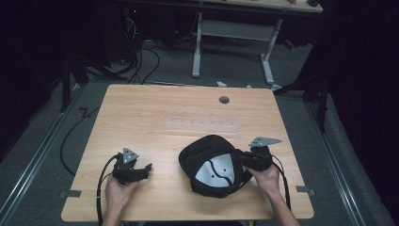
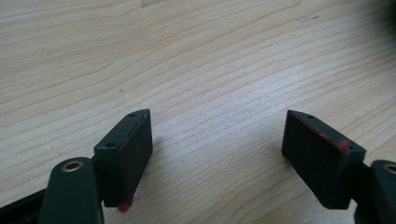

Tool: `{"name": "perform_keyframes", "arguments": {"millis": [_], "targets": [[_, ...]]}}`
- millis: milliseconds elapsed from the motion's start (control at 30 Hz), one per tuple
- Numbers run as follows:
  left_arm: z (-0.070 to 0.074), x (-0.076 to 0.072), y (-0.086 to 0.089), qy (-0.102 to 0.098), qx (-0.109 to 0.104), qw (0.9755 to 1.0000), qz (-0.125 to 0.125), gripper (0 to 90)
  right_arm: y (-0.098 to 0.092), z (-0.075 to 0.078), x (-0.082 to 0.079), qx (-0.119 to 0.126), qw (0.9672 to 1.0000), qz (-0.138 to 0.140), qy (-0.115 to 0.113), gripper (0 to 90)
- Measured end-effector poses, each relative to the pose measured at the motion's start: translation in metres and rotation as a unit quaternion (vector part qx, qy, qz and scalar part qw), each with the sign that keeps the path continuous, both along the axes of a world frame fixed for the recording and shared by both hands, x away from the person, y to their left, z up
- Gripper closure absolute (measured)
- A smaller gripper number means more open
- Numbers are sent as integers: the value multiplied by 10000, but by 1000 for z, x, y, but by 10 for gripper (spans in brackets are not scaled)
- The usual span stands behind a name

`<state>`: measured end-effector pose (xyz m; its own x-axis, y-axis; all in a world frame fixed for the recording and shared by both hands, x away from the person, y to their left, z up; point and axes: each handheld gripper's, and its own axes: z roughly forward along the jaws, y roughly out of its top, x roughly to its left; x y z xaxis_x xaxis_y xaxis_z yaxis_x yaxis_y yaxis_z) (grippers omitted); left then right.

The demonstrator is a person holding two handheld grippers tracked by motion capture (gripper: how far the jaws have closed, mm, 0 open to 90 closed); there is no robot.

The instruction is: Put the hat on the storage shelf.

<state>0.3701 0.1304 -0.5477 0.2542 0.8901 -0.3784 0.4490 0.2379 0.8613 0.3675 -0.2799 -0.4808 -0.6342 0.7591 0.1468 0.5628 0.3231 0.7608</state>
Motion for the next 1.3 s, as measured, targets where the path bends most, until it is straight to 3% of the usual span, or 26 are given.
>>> {"name": "perform_keyframes", "arguments": {"millis": [100,300,367,433,733,867,1133,1300], "targets": [[0,-2,-2,-51,67,10000,-45,251,1,5,-1,22,10000,-48,-6,830],[6,-6,-10,9,-94,9998,-156,236,3,13,-2,94,9999,-86,-3,830],[13,-10,-19,-47,-204,9992,-328,236,5,15,-1,109,9999,-93,3,830],[15,-12,-22,-77,-180,9990,-396,238,5,16,-1,122,9999,-90,-1,830],[34,-26,-56,-212,-360,9939,-1024,209,11,25,1,186,9998,-100,37,829],[40,-28,-73,-284,-309,9914,-1241,197,14,26,2,215,9997,-89,31,829],[45,-29,-90,-354,-301,9884,-1449,183,16,29,1,251,9996,-97,61,828],[47,-30,-90,-408,-366,9878,-1454,185,17,28,1,222,9997,-82,94,828]]}}
